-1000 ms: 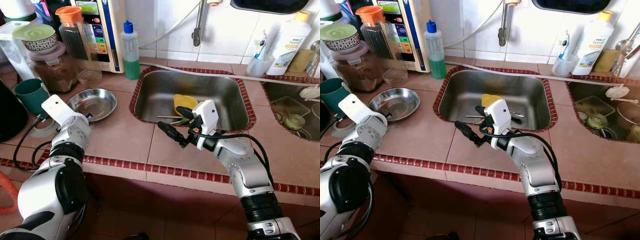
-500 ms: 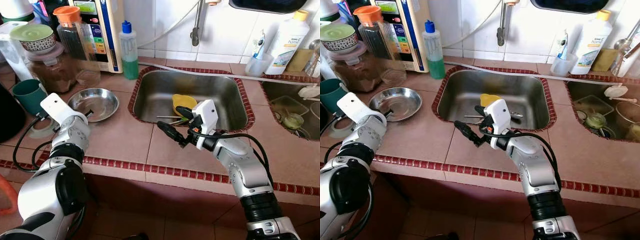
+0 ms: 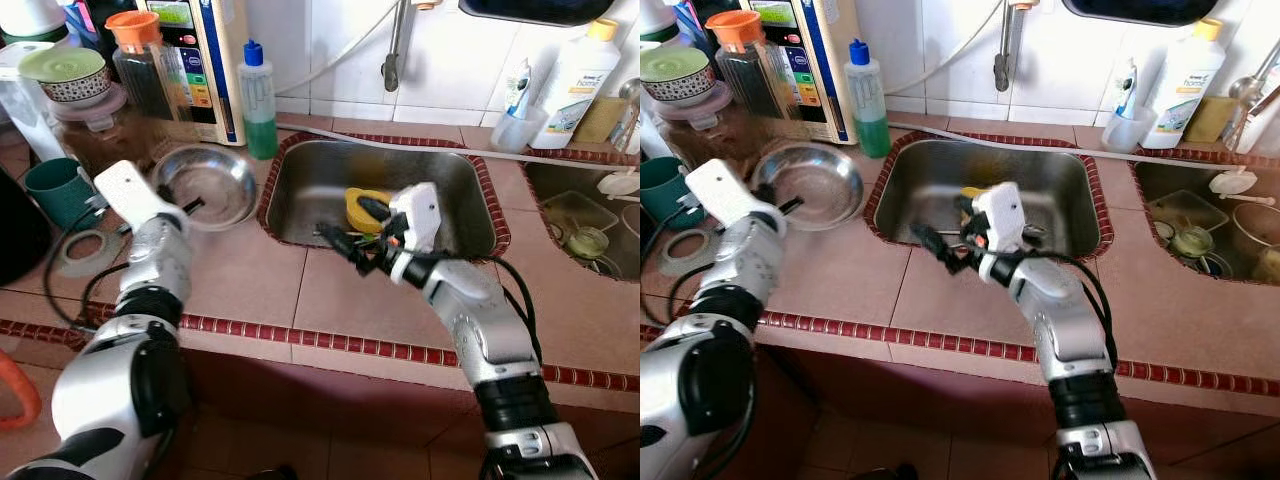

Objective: Kitchen organization

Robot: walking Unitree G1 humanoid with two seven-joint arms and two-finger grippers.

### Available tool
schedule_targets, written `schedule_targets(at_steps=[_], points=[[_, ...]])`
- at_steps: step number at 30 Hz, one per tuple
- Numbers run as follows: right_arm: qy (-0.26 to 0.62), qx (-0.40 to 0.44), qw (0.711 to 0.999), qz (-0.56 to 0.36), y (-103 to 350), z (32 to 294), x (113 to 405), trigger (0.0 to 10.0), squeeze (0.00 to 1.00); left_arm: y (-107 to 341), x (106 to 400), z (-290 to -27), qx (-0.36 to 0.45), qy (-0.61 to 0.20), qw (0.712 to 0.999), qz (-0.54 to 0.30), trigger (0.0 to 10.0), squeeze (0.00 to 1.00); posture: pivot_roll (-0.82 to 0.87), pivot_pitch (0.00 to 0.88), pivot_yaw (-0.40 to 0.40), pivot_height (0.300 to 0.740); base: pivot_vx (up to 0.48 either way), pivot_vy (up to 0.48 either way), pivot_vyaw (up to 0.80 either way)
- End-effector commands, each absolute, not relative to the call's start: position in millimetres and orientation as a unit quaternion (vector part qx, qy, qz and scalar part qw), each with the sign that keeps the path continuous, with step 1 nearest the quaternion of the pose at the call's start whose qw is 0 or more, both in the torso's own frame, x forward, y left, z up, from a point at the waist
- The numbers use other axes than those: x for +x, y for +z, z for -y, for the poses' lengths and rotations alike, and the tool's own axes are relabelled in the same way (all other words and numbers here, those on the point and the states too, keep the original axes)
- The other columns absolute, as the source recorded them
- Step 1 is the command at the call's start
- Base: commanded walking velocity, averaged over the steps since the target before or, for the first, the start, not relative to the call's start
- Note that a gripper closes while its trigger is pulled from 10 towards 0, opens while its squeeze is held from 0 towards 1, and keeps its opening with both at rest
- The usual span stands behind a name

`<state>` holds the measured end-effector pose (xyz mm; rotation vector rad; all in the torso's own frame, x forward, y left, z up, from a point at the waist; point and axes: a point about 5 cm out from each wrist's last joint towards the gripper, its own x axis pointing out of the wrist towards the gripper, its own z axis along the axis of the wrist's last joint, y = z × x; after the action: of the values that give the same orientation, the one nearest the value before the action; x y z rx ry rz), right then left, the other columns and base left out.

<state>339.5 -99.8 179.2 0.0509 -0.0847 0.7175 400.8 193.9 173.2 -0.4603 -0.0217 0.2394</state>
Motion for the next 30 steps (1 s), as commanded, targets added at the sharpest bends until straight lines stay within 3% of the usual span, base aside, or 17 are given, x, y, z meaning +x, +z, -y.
schedule_targets(at_steps=[1,6,12,21,30], points=[[0.330,0.034,0.942,0.045,182,104,344,10.0,0.00,183,401,-192,-0.220,0.100,0.969,0.045,0.0,0.00,0.02,0.052,0.046,0.740,0.000,0.000,0.00],[0.246,0.068,0.964,0.074,192,117,358,10.0,0.00,197,399,-167,-0.184,0.026,0.975,0.119,0.0,0.00,0.03,0.049,0.043,0.740,0.000,0.000,0.00],[0.211,0.122,0.966,0.091,202,125,366,10.0,0.00,202,394,-144,-0.150,-0.023,0.977,0.150,0.0,0.00,0.03,0.046,0.041,0.740,0.000,0.000,0.00],[0.239,0.161,0.951,0.108,210,114,367,10.0,0.00,200,388,-114,-0.141,-0.067,0.975,0.156,0.0,0.00,0.03,0.046,0.040,0.740,0.000,0.000,0.00],[0.254,0.134,0.952,0.102,208,102,370,10.0,0.00,219,377,-78,-0.143,-0.128,0.963,0.191,0.0,0.00,0.03,0.051,0.031,0.740,0.000,0.000,0.00]])
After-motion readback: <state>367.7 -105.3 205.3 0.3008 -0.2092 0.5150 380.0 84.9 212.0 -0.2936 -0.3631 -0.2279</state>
